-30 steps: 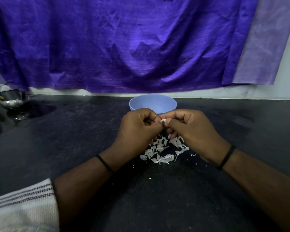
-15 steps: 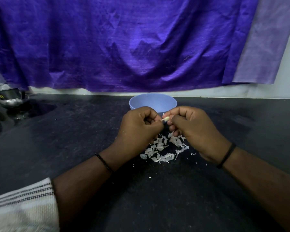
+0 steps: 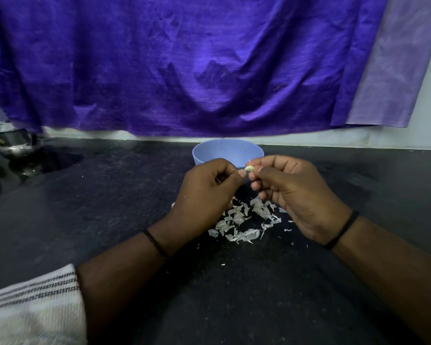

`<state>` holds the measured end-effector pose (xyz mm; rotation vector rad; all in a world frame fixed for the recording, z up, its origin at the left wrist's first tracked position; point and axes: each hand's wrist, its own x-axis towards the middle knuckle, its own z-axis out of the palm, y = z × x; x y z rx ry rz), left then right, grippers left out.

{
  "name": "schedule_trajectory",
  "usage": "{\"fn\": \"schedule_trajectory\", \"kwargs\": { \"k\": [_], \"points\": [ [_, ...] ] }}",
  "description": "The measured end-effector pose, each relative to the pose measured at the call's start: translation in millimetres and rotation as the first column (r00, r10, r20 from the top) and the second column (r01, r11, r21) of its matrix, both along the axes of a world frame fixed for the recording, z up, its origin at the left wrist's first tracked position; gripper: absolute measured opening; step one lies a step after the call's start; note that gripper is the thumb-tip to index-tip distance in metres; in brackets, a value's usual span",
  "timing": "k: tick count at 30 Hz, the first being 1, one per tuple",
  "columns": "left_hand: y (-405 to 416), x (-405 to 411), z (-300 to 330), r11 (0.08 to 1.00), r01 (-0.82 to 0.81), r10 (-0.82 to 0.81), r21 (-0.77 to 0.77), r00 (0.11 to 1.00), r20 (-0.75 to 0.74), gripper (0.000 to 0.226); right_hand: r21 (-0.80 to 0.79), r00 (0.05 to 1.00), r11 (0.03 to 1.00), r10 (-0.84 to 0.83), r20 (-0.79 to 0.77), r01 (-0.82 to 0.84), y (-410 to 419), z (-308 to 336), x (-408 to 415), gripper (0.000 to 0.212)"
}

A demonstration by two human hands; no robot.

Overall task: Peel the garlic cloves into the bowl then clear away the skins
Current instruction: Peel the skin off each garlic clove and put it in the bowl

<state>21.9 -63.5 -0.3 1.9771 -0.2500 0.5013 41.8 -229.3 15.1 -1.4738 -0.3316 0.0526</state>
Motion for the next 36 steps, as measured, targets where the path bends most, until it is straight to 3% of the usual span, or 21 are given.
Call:
{"fn": "schedule_trajectory", "kwargs": {
  "k": [4, 13, 22, 36],
  "points": [
    [1.0, 1.2, 1.3, 0.987, 0.032, -0.031, -0.156, 0.999, 0.009, 0.003, -0.011, 1.0, 1.0, 0.007, 0.005, -0.007, 0.0, 0.6, -1.2, 0.011],
    [0.5, 0.9, -0.3, 0.99, 0.026, -0.023, -0.138, 0.999, 0.025, 0.007, -0.035, 1.0, 0.999, 0.013, -0.012, -0.013, 1.6, -0.3, -1.9, 0.009],
    [-0.1, 0.9, 1.2, 0.983, 0.035, -0.039, -0.177, 0.999, -0.017, 0.007, -0.122, 0.989, 0.992, -0.024, 0.143, 0.041, -0.2, -1.5, -1.2, 0.007],
    [-4.1, -0.3, 5.3, 0.826, 0.05, -0.18, -0.561, 0.967, -0.179, 0.007, -0.171, 0.948, 0.981, -0.033, 0.318, 0.091, 1.2, -5.2, 1.1, 0.01]
  ]
}}
